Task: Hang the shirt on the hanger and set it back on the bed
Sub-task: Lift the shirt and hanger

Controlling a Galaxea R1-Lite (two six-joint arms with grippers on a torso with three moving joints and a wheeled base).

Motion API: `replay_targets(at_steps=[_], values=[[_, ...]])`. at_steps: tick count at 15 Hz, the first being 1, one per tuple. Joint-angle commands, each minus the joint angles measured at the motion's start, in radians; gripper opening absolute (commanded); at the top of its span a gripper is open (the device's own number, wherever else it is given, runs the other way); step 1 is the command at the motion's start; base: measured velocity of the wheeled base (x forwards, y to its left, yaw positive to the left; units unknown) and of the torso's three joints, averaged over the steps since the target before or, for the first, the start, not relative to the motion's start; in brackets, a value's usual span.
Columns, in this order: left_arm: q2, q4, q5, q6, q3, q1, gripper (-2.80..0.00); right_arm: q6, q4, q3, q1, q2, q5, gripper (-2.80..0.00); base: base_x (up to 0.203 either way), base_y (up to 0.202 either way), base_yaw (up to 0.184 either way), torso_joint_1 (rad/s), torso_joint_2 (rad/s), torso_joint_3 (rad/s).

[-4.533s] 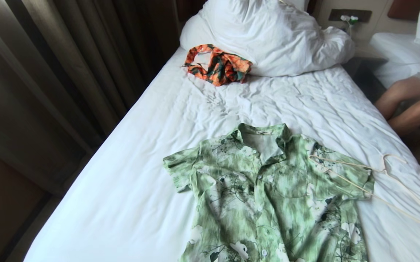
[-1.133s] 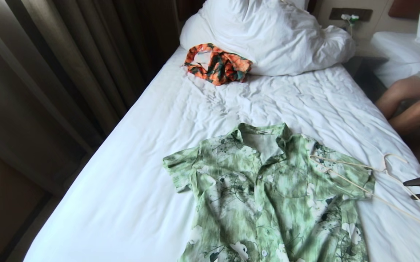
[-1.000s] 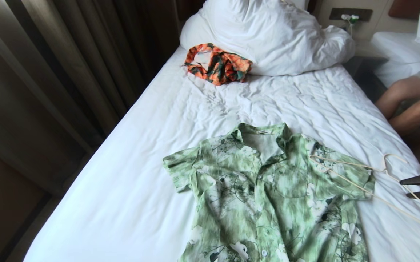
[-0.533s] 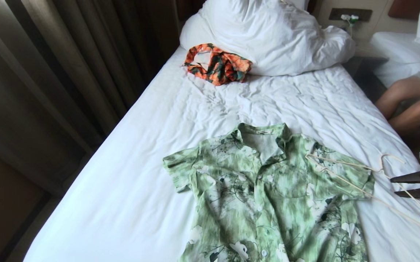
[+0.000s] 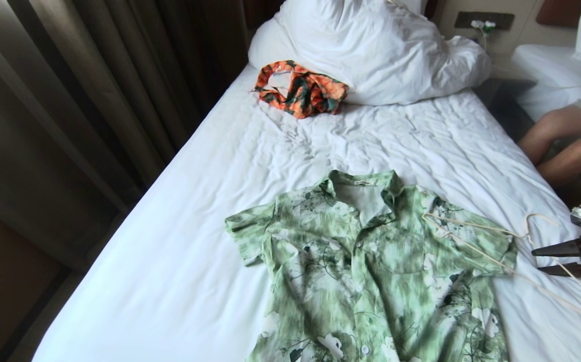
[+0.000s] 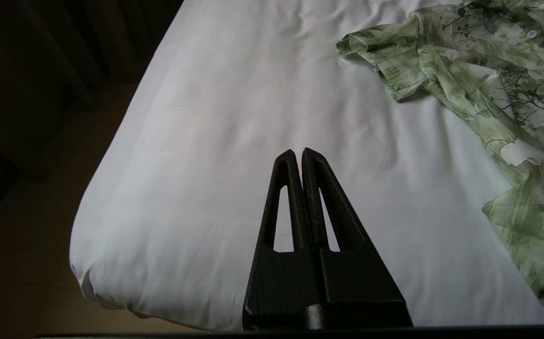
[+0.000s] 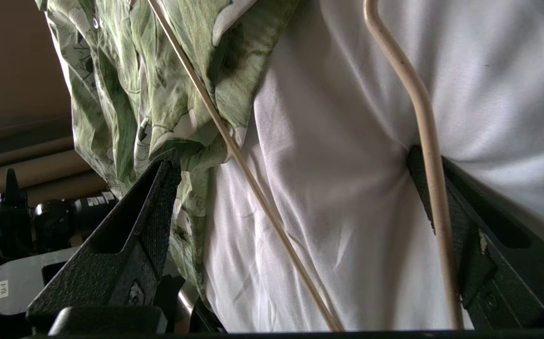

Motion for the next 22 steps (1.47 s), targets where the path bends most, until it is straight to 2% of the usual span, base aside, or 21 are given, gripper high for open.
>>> replay_targets(at_steps=[1, 8, 9, 10, 22], values=[[-0.002, 0.0, 0.001, -0.001, 0.002, 0.001, -2.8, -0.005, 0.01, 0.013, 0.01, 0.005, 0.005, 0.0, 0.0, 0.0, 0.0, 0.0, 0.0, 0.0], [-0.002, 0.0, 0.001, -0.001, 0.002, 0.0, -2.8, -0.008, 0.007, 0.015, 0.016, 0.007, 0.003, 0.0, 0.0, 0.0, 0.0, 0.0, 0.0, 0.0], [-0.002, 0.0, 0.001, -0.001, 0.002, 0.0, -2.8, -0.008, 0.007, 0.015, 0.018, 0.007, 0.002, -1.66, 0.0, 0.0, 0.0, 0.0, 0.0, 0.0], [-0.002, 0.0, 0.001, -0.001, 0.002, 0.001, -2.8, -0.008, 0.007, 0.015, 0.018, 0.007, 0.002, -2.8, 0.0, 0.0, 0.0, 0.0, 0.0, 0.0], [-0.002, 0.0, 0.001, -0.001, 0.002, 0.001, -2.8, -0.01, 0.007, 0.005, 0.006, -0.029, -0.005, -2.8, 0.0, 0.0, 0.0, 0.0, 0.0, 0.0]])
